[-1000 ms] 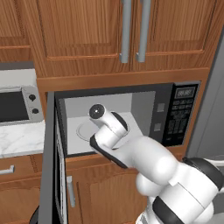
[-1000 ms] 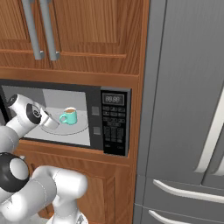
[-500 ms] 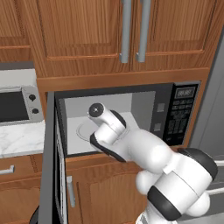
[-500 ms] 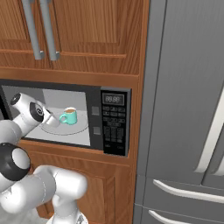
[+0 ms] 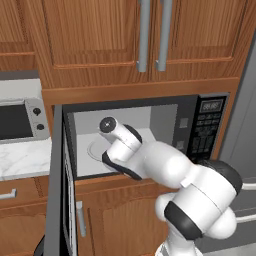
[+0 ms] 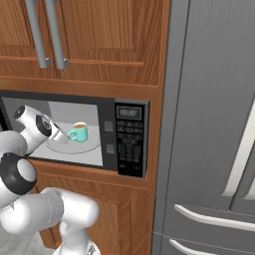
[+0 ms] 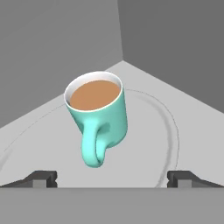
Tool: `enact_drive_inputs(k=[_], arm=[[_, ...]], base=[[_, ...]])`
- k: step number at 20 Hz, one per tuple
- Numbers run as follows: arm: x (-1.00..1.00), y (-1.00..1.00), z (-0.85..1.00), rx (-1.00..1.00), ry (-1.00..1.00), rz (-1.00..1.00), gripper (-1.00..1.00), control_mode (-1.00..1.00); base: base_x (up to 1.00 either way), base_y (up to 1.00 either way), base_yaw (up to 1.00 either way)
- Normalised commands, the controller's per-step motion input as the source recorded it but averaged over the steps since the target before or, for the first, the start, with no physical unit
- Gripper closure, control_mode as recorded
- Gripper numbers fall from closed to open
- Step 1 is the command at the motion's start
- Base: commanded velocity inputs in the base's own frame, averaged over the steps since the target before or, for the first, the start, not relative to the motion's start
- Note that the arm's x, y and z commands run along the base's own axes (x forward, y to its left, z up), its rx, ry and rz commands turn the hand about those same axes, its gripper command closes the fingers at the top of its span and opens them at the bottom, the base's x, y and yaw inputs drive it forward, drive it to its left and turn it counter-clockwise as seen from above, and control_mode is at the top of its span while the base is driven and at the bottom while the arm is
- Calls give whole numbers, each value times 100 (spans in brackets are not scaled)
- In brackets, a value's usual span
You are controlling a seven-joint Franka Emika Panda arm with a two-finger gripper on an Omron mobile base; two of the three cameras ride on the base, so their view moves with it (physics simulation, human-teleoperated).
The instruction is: Pick the cup of tea, navigate to the dining table, and place it on the saucer.
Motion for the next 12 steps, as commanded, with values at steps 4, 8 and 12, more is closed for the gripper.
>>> enact_drive_inputs(k=[4,8,12], arm=[[18,0,-8,0,0,0,-100,-100],[27,0,-11,0,0,0,-100,-100],[23,0,-13,0,0,0,-100,-100]], base=[[0,0,0],[0,0,0],[0,0,0]])
